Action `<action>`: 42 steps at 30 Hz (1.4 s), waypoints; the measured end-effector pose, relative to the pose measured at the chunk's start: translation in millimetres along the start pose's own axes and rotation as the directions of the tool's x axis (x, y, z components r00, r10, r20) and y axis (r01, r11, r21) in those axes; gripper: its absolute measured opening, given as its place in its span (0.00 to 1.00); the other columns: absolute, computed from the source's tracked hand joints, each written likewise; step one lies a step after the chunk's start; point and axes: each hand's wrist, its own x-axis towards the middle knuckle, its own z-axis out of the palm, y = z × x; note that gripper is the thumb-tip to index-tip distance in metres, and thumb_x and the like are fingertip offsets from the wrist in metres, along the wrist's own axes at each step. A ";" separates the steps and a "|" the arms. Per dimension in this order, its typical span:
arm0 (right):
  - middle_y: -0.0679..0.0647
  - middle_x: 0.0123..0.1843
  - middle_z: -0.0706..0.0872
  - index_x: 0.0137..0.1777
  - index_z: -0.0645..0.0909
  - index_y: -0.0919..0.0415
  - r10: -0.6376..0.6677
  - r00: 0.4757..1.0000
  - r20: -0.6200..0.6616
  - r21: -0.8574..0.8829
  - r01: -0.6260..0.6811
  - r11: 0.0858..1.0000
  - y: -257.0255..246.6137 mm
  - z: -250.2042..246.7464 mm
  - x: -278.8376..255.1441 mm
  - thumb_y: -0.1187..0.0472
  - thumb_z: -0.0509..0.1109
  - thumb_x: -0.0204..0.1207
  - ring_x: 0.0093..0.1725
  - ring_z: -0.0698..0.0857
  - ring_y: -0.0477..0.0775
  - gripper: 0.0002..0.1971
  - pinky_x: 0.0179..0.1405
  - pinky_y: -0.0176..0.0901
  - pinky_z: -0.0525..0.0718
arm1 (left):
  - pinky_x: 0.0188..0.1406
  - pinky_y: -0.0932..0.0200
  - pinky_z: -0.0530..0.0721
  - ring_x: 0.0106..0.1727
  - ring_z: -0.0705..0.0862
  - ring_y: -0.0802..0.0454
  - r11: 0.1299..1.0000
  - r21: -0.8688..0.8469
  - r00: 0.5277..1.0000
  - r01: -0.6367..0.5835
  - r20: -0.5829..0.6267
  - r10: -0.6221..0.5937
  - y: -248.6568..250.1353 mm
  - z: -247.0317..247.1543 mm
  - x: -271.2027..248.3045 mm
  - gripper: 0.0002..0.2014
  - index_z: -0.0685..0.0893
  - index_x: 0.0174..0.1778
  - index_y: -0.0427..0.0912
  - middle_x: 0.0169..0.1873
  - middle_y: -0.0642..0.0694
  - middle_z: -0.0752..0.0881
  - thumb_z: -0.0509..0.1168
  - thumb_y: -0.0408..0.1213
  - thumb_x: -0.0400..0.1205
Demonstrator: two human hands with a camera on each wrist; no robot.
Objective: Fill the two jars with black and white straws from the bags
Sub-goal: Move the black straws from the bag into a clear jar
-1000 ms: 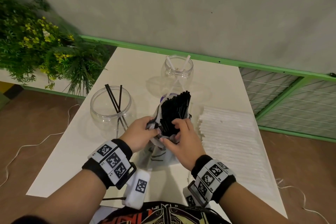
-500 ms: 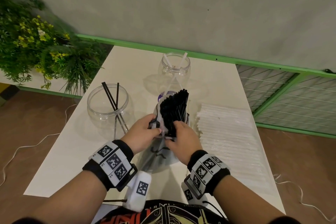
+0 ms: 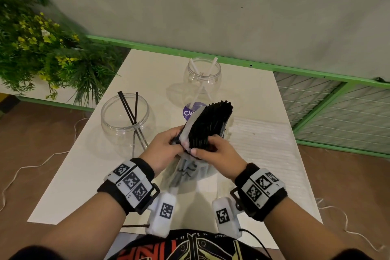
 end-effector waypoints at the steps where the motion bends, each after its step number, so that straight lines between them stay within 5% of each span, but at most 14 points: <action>1: 0.54 0.46 0.87 0.44 0.86 0.55 0.006 0.999 -0.051 0.061 -0.003 0.998 -1.1 -1.9 1.3 0.62 0.77 0.73 0.46 0.86 0.45 0.03 0.47 0.38 0.83 | 0.47 0.58 0.86 0.48 0.88 0.52 1.000 -0.021 1.000 -0.012 -0.011 0.011 0.3 -0.3 1.7 0.22 0.87 0.55 0.46 0.44 0.46 0.90 0.63 0.16 0.75; 5: 0.54 0.53 0.85 0.45 0.80 0.42 -0.049 0.915 -0.400 -0.050 0.032 0.998 6.0 -12.9 4.3 0.55 0.76 0.72 0.51 0.86 0.46 0.08 0.51 0.40 0.84 | 0.43 0.61 0.87 0.47 0.89 0.52 0.997 -0.073 0.999 -0.005 -0.034 0.002 -2.1 -3.7 5.7 0.24 0.87 0.52 0.49 0.43 0.47 0.91 0.61 0.13 0.75; 8: 0.50 0.48 0.75 0.42 0.77 0.54 -0.169 0.822 -0.544 -0.284 0.009 0.959 15.5 -18.5 1.8 0.56 0.75 0.73 0.43 0.77 0.37 0.08 0.41 0.28 0.74 | 0.47 0.58 0.87 0.47 0.88 0.48 0.996 -0.087 0.997 0.034 -0.061 -0.039 -11.5 -6.1 3.8 0.19 0.87 0.46 0.44 0.41 0.44 0.89 0.62 0.14 0.76; 10: 0.49 0.52 0.70 0.54 0.74 0.57 -0.182 0.798 -0.574 -0.328 -0.021 0.944 23.2 -20.3 3.0 0.55 0.76 0.73 0.44 0.73 0.37 0.16 0.40 0.28 0.70 | 0.43 0.61 0.88 0.44 0.88 0.50 0.994 -0.099 0.997 0.044 -0.062 -0.050 -14.9 -6.5 2.5 0.17 0.86 0.44 0.43 0.40 0.45 0.89 0.63 0.15 0.76; 12: 0.49 0.59 0.68 0.67 0.68 0.53 -0.141 0.798 -0.585 -0.244 -0.008 0.970 26.5 -20.0 1.2 0.53 0.76 0.73 0.50 0.74 0.43 0.26 0.45 0.28 0.73 | 0.40 0.63 0.88 0.42 0.88 0.53 0.994 -0.102 0.997 0.050 -0.061 -0.056 -15.6 -6.2 3.1 0.17 0.86 0.44 0.43 0.38 0.47 0.89 0.64 0.15 0.76; 15: 0.48 0.67 0.65 0.73 0.60 0.44 -0.056 0.817 -0.574 -0.010 0.061 0.998 26.5 -12.8 -10.1 0.45 0.72 0.69 0.61 0.73 0.41 0.35 0.56 0.35 0.77 | 0.36 0.65 0.86 0.40 0.89 0.55 0.994 -0.096 0.997 0.055 -0.055 -0.060 -14.8 -6.6 4.5 0.17 0.86 0.45 0.44 0.34 0.51 0.90 0.64 0.15 0.76; 19: 0.48 0.78 0.63 0.81 0.52 0.47 0.047 0.895 -0.444 0.088 -0.009 0.996 33.6 -1.0 1.4 0.37 0.82 0.52 0.75 0.68 0.46 0.60 0.74 0.47 0.71 | 0.36 0.65 0.86 0.40 0.89 0.56 0.996 -0.046 0.996 0.081 -0.028 -0.082 -15.2 -7.5 3.0 0.17 0.85 0.46 0.46 0.35 0.50 0.90 0.64 0.17 0.77; 25: 0.51 0.64 0.86 0.70 0.74 0.52 0.212 0.950 -0.228 0.314 -0.135 0.940 52.7 2.2 22.2 0.51 0.90 0.47 0.64 0.84 0.51 0.48 0.64 0.60 0.83 | 0.49 0.46 0.83 0.47 0.82 0.43 0.979 -0.088 0.982 0.186 -0.027 -0.189 -16.2 -5.5 6.2 0.22 0.79 0.53 0.44 0.45 0.39 0.82 0.52 0.15 0.74; 29: 0.53 0.63 0.87 0.69 0.77 0.59 0.113 0.974 -0.198 0.233 -0.066 0.970 47.4 -0.1 7.8 0.62 0.85 0.61 0.64 0.85 0.49 0.35 0.62 0.45 0.84 | 0.48 0.46 0.83 0.46 0.84 0.42 0.936 -0.304 0.980 0.179 -0.022 -0.195 -14.5 1.3 3.9 0.28 0.80 0.57 0.41 0.46 0.35 0.86 0.57 0.22 0.61; 31: 0.58 0.62 0.87 0.68 0.77 0.65 0.068 0.983 -0.172 0.238 -0.025 0.971 44.7 -1.7 0.3 0.69 0.81 0.66 0.63 0.85 0.51 0.29 0.59 0.41 0.84 | 0.45 0.49 0.83 0.46 0.84 0.43 0.907 -0.380 0.982 0.179 0.011 -0.189 -13.0 3.7 3.2 0.26 0.79 0.59 0.38 0.45 0.38 0.86 0.57 0.25 0.64; 35: 0.58 0.60 0.88 0.66 0.78 0.68 0.063 0.994 -0.093 0.213 -0.042 0.976 44.6 -7.3 -11.7 0.72 0.79 0.68 0.60 0.86 0.47 0.25 0.54 0.32 0.82 | 0.64 0.44 0.80 0.61 0.85 0.41 0.884 -0.403 0.971 0.238 0.066 -0.231 -16.3 4.9 7.4 0.19 0.80 0.65 0.36 0.57 0.37 0.88 0.60 0.43 0.83; 40: 0.55 0.59 0.88 0.66 0.79 0.68 0.078 0.997 -0.002 0.180 -0.076 0.981 42.0 -9.8 -17.8 0.72 0.79 0.68 0.60 0.86 0.45 0.25 0.54 0.31 0.81 | 0.50 0.52 0.85 0.50 0.89 0.43 0.956 -0.189 0.971 0.224 -0.043 -0.236 -22.1 6.0 14.2 0.11 0.86 0.51 0.39 0.46 0.39 0.91 0.64 0.43 0.83; 42: 0.56 0.62 0.86 0.69 0.76 0.66 0.054 0.998 0.011 0.171 -0.056 0.984 39.7 -7.7 -16.3 0.71 0.80 0.66 0.64 0.84 0.47 0.31 0.58 0.35 0.82 | 0.53 0.49 0.83 0.51 0.87 0.41 0.947 -0.216 0.967 0.236 -0.048 -0.252 -21.3 9.4 17.4 0.10 0.85 0.47 0.37 0.46 0.35 0.89 0.64 0.41 0.83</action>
